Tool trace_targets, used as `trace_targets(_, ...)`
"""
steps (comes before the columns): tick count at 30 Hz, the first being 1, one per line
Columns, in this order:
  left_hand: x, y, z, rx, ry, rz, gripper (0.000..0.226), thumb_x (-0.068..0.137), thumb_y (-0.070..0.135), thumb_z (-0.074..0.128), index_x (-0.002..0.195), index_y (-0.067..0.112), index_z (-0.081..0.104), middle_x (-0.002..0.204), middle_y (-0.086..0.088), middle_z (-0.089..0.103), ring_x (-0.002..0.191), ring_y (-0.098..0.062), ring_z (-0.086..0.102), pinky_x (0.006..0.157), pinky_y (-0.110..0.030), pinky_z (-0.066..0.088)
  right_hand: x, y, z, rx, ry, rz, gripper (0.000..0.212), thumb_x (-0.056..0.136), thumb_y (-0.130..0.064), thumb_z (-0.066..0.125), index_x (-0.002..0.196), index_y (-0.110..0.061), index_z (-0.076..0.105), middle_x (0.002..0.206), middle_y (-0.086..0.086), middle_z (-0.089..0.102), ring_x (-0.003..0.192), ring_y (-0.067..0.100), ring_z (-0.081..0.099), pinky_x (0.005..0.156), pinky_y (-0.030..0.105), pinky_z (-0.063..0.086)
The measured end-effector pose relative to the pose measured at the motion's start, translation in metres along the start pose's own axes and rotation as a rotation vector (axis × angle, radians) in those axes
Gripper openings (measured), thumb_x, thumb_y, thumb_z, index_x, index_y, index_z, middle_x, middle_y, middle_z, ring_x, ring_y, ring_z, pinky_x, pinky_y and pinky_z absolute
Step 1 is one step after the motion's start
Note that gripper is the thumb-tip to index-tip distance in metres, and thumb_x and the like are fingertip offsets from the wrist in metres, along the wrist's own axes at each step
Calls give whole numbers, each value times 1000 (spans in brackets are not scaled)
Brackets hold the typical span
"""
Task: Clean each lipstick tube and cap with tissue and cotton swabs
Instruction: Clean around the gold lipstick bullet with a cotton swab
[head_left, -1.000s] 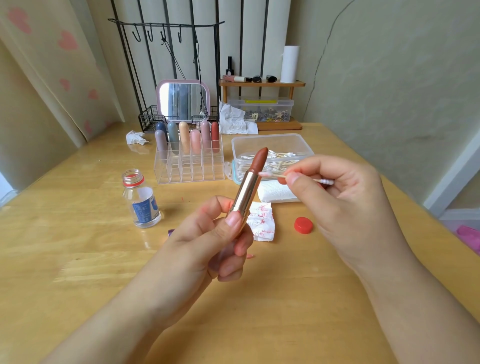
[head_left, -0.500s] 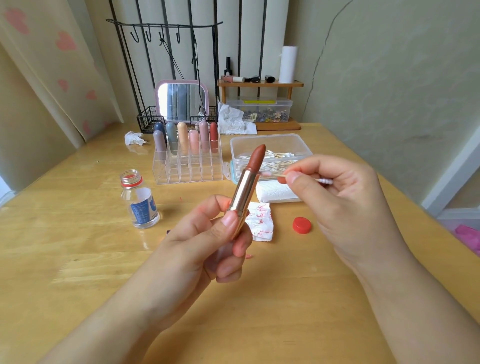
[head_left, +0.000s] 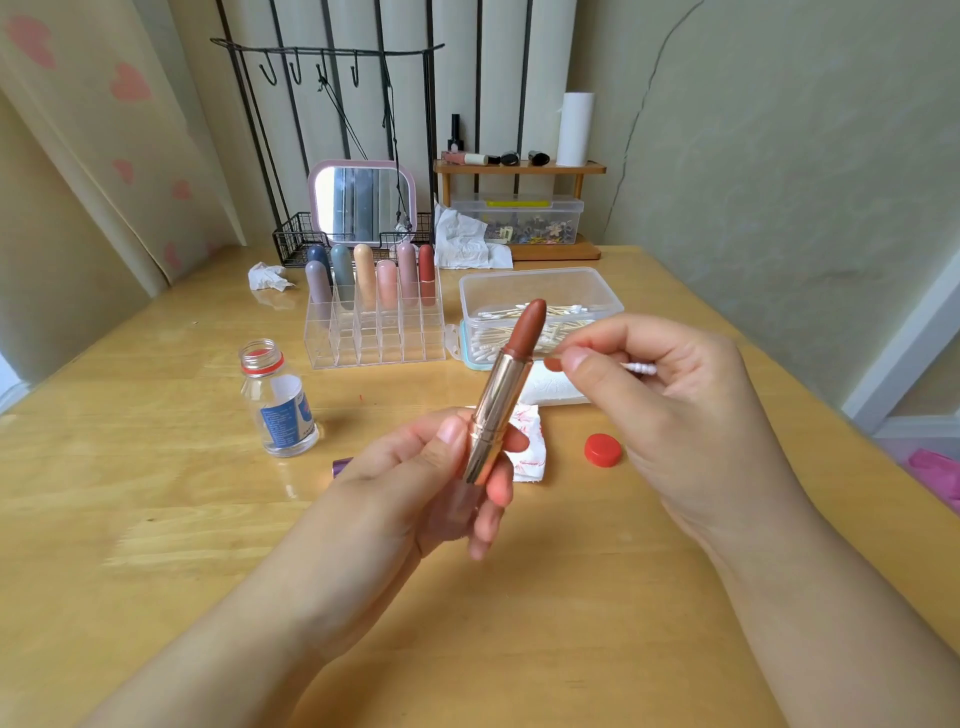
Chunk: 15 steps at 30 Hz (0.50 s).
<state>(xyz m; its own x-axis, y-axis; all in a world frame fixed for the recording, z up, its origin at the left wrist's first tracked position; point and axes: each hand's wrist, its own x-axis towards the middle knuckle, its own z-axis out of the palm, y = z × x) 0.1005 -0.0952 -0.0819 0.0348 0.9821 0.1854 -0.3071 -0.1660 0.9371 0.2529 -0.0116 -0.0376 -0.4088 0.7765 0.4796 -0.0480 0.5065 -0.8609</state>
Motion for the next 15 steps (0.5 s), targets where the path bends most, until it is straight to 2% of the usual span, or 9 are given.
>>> trace_targets(2, 1, 1, 0, -40, 18, -19, 34, 90, 34, 48, 96, 8, 68, 67, -6, 52, 52, -16, 40, 51, -25, 41, 0, 1, 0, 7, 7, -2, 12, 77, -20, 61, 67, -19, 69, 57, 12, 51, 56, 9, 41, 44, 20, 37)
trace_targets(4, 1, 2, 0, -92, -7, -22, 34, 87, 40, 59, 98, 8, 63, 66, -6, 49, 50, -15, 38, 48, -25, 40, 0, 1, 0, 10, 14, -2, 12, 77, -20, 61, 67, -18, 69, 55, -2, 50, 55, 5, 41, 44, 18, 38)
trace_targets(7, -1, 3, -2, -102, -35, -28, 43, 75, 43, 73, 95, 10, 52, 66, -5, 48, 49, -14, 38, 47, -22, 38, 0, 0, 1, 0, 20, -11, 12, 76, -20, 61, 67, -20, 69, 57, 8, 54, 56, 4, 44, 44, 16, 39)
trace_targets(9, -3, 4, -3, -85, -36, -20, 34, 77, 35, 71, 93, 15, 50, 66, -4, 47, 49, -13, 38, 47, -21, 38, 0, -1, 1, -4, 21, -20, 13, 76, -19, 61, 66, -21, 68, 63, 16, 58, 57, 5, 45, 45, 16, 39)
trace_targets(12, -3, 5, -2, -98, -64, 7, 18, 83, 30, 64, 89, 17, 53, 67, -6, 49, 50, -15, 40, 48, -24, 40, 0, -1, 2, -9, 21, -30, 13, 76, -18, 61, 65, -19, 68, 66, 23, 55, 58, 7, 44, 46, 17, 39)
trace_targets(15, -1, 4, -3, -107, -52, 20, 25, 84, 34, 64, 94, 12, 60, 70, -9, 55, 53, -18, 46, 50, -27, 43, 0, -1, 1, -12, 28, -44, 14, 77, -18, 61, 64, -18, 68, 64, 23, 52, 57, 9, 41, 46, 18, 36)
